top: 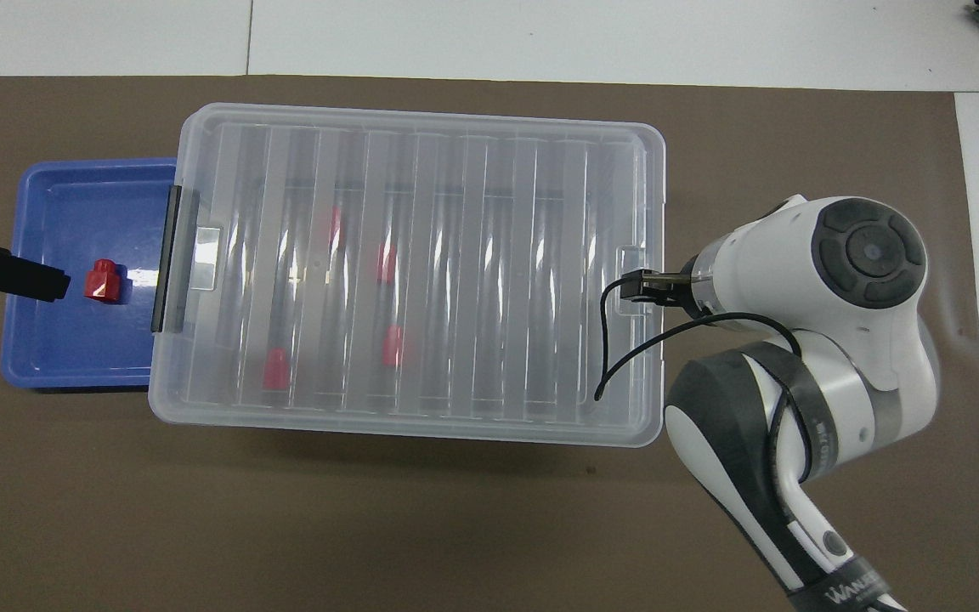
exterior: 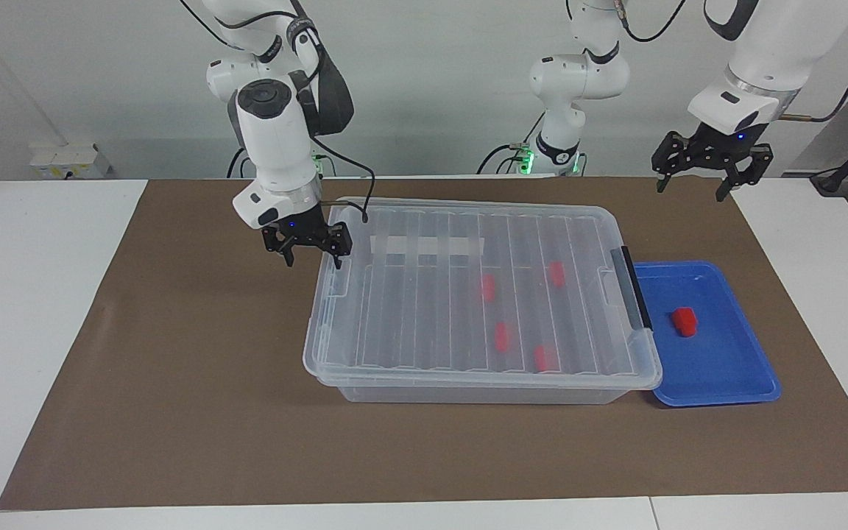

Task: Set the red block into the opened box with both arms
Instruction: 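Push the clear lid with the right gripper, sliding it away from the blue tray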

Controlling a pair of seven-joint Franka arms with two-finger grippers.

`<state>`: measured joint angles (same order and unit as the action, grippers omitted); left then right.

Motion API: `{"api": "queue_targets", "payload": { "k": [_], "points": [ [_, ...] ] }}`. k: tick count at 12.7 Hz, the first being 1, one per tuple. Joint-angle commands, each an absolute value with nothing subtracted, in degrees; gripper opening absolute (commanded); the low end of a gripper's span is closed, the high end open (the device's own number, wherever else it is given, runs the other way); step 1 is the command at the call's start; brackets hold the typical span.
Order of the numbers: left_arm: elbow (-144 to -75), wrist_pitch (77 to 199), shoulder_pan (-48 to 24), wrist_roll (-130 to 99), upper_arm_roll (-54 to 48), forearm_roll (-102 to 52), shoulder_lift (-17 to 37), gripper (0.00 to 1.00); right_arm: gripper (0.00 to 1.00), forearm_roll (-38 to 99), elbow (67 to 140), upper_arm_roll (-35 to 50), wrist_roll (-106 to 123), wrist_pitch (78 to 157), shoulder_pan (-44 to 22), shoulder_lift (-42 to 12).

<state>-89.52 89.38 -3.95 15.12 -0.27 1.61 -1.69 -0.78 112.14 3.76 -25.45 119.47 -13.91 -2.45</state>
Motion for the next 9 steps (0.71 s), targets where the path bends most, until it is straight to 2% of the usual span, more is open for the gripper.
{"api": "queue_targets", "payload": {
  "k": [1,9],
  "points": [
    [-91.05,88.95,-3.52,15.64,-0.44,2.55,-3.25,1.00,0.97,-0.09,114.96,3.96,-23.04,119.97,-12.57,-0.88],
    [-91.05,88.95,-2.99,15.73,-0.35,2.55,-3.25,1.00,0.98,-0.09,114.43,3.87,-12.41,115.76,-6.25,-0.79]
  ]
}}
